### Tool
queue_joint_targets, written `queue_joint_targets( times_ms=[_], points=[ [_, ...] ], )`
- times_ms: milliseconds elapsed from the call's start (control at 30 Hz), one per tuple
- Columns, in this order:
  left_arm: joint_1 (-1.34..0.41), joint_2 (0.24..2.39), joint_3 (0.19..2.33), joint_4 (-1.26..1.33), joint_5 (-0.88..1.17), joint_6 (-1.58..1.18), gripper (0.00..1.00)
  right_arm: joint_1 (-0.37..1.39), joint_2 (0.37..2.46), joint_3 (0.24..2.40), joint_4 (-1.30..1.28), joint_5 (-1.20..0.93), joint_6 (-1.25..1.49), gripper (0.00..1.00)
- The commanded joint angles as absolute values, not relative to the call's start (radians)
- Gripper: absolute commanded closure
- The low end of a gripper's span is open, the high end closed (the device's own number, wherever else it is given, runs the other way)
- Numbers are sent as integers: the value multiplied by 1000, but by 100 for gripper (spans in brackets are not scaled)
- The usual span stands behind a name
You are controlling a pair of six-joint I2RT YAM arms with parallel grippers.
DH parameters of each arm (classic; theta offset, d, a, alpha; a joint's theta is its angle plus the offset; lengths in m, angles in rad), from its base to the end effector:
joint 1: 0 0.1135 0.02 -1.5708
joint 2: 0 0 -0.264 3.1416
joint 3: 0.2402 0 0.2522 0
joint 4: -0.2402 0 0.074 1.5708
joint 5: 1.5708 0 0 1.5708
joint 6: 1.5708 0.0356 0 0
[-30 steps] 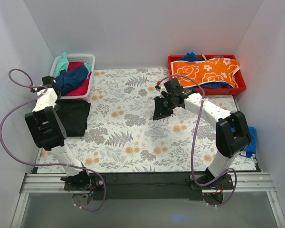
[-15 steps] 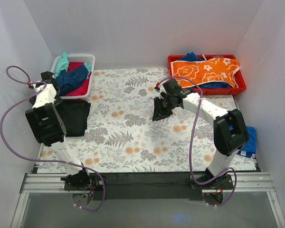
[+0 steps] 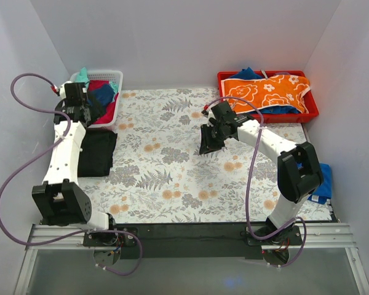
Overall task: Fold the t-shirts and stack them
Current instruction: Neatly place the folded tshirt to the corner
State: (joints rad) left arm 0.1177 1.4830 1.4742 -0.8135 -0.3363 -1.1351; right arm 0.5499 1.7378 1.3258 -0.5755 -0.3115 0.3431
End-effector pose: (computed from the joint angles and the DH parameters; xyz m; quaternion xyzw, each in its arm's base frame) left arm 0.3120 0.0487 0.3555 -0.5875 0.7076 -0.0395 0.3906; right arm 0.3113 0.2036 0.2407 -0.1420 0.9365 0.2567 0.1921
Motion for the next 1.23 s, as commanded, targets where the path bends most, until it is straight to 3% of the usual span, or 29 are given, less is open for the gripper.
queue_joint_targets(
  times_ms=[0, 200, 433, 800, 1200],
  points=[
    [48, 1347, 1355, -747, -4, -1120, 18, 546, 1639, 1330, -557, -236, 338, 68],
    [-89, 1209, 1218, -649, 163, -1146, 17, 546, 1505, 1261, -560, -28, 301, 66],
    [-253, 1215, 1111, -603, 98, -1175, 17, 537, 1330, 1171, -549, 259, 267, 65],
    [-445, 1298, 1121, -529, -72, -1161, 16, 508, 1258, 1086, -545, 275, 284, 65],
    [-500, 1350, 1144, -537, -126, -1097, 13, 499, 1267, 1062, -538, 271, 293, 65]
  ],
)
